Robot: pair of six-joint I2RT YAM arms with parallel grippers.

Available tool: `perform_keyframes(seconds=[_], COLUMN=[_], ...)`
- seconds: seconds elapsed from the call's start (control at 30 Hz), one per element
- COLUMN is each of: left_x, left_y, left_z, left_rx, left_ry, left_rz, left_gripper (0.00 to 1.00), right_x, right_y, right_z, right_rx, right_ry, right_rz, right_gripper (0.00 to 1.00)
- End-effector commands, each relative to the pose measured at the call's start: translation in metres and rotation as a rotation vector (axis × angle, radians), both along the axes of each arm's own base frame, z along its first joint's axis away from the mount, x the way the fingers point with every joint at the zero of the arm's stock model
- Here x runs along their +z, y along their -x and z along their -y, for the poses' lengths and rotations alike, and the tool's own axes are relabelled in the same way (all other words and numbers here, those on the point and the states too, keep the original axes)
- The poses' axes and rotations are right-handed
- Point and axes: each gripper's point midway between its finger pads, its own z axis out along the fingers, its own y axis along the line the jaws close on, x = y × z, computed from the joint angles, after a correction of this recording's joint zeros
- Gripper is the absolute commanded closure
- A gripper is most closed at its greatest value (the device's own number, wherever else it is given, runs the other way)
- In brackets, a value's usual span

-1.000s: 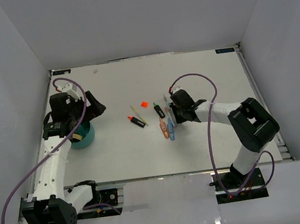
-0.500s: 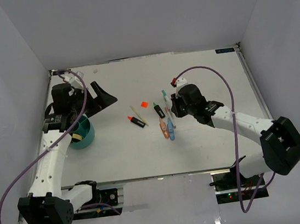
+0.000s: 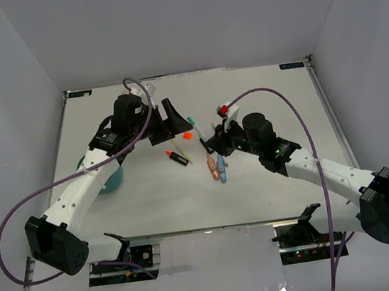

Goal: Sort the stationery into containers
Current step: Pick up the pen from the center of the board.

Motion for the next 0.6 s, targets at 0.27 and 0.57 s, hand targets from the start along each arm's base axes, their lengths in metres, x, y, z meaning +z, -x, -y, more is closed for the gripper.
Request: perform_keyframes(seconds=[0.27,0.57], left_x=[0.015,0.019], left_y=[-0.029,-0.036], left_z=[0.018,0.027], left_rx=[0.144,0.151], left_ry=[0.014,0.036], left_rz=[0.049,0.056], left_gripper=[0.24,0.45], right_x=[0.03,0.028], right_y=[0.013,0.016], right_z=[-0.014,-0.017], right_rx=[0.1,0.123], right_ry=[-0.093,-0.094], right_rz=[0.101,0.106], right_gripper=[0.87,0.86])
